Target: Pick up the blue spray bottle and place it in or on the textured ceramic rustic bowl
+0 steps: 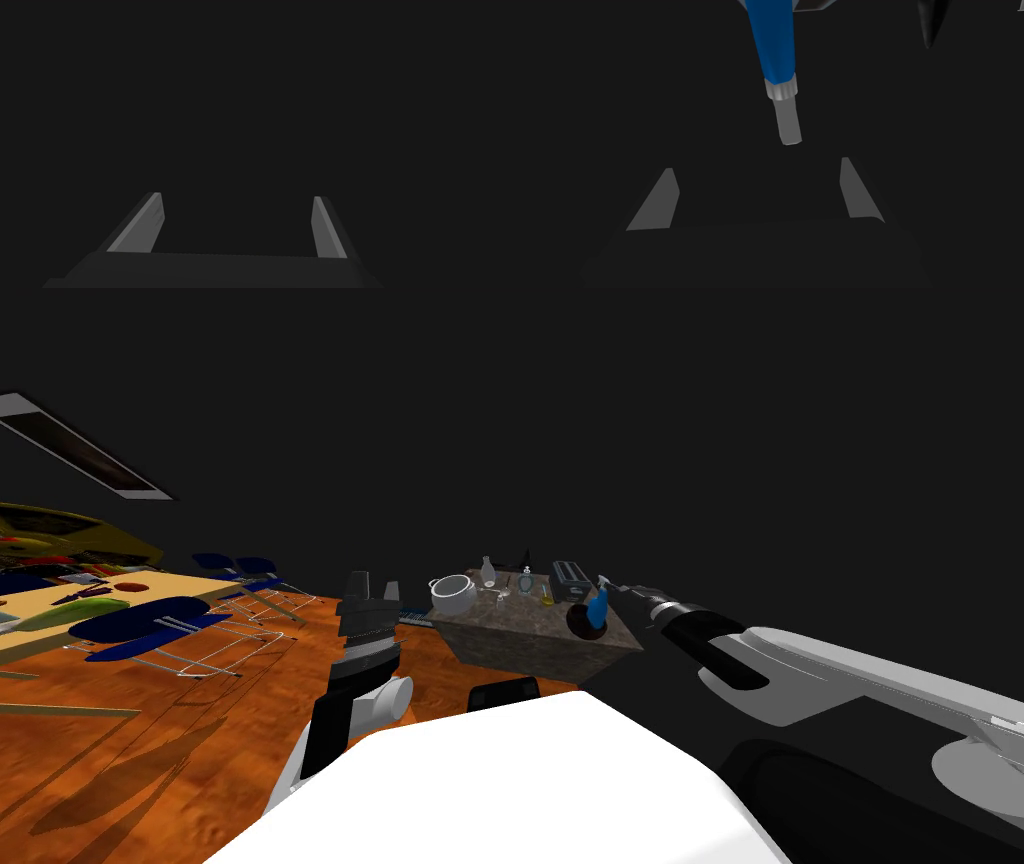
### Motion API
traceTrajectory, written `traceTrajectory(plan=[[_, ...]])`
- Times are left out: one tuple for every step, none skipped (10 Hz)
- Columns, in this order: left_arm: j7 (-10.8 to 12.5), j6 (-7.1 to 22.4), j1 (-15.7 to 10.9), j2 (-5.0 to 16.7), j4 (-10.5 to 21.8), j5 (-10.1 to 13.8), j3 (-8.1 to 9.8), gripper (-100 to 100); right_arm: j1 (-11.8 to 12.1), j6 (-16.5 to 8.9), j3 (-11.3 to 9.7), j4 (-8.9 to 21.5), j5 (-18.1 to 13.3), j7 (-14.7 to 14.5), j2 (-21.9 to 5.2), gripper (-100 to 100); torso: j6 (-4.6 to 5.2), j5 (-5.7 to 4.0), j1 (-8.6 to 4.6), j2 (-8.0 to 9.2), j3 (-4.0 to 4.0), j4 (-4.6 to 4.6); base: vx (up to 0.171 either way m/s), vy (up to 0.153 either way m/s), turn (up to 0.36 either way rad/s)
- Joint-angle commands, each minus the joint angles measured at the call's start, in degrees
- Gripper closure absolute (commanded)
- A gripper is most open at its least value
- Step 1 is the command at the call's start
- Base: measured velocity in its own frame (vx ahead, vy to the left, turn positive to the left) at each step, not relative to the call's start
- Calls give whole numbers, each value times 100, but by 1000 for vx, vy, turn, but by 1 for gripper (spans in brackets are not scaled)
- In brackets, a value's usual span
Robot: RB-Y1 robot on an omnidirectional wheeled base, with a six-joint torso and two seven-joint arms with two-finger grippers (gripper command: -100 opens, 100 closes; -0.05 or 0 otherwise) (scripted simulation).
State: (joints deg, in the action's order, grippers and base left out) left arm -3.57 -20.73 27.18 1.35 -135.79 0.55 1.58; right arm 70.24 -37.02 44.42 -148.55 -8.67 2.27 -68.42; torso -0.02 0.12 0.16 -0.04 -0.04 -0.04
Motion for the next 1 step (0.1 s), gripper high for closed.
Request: traceTrajectory(plan=[[0,0,0,0,0,0,0,0,0,0,0,0,0,0,0,0,0,0,0,0,0,0,0,0,0]])
